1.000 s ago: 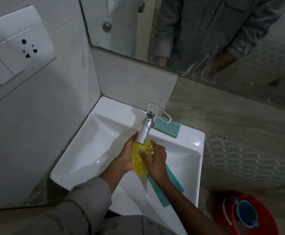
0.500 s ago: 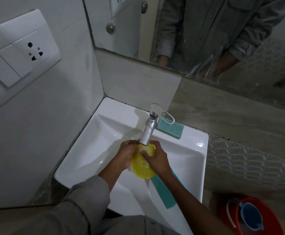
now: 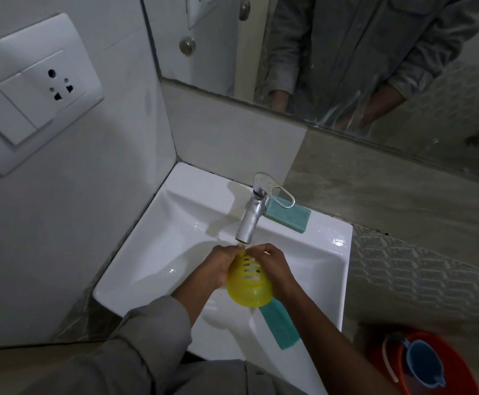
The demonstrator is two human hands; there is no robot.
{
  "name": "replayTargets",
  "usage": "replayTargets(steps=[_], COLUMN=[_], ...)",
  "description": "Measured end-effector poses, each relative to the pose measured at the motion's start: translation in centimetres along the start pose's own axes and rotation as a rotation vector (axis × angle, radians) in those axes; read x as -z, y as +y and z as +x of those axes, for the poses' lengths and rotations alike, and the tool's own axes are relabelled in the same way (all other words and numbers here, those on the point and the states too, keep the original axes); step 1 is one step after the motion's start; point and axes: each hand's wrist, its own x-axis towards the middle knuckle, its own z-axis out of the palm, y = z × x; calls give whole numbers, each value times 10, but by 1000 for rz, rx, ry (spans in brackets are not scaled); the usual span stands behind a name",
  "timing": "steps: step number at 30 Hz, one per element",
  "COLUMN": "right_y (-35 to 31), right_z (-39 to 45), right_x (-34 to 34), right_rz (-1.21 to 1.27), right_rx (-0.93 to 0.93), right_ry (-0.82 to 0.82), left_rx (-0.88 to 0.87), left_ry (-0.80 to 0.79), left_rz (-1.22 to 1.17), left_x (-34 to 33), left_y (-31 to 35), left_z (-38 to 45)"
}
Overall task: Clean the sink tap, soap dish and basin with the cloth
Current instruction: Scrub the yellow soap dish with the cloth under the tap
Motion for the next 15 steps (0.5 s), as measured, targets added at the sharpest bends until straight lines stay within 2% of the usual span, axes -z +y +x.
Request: replayTargets(steps=[6,11,15], right_y=[-10,-20,-25], right_z=[9,15,16], right_x=[-6,-10,-14], right_rz=[-86,57,27], right_rx=[2,-8,79], right_ry=[-69,-137,-128], left_rx=[50,-8,-38], left_ry=[-91,-128,-174], left_rz=[-68,-117,-195], left_x=[7,14,18], left_y=[7,14,10], left_z=[-6,-7,-7])
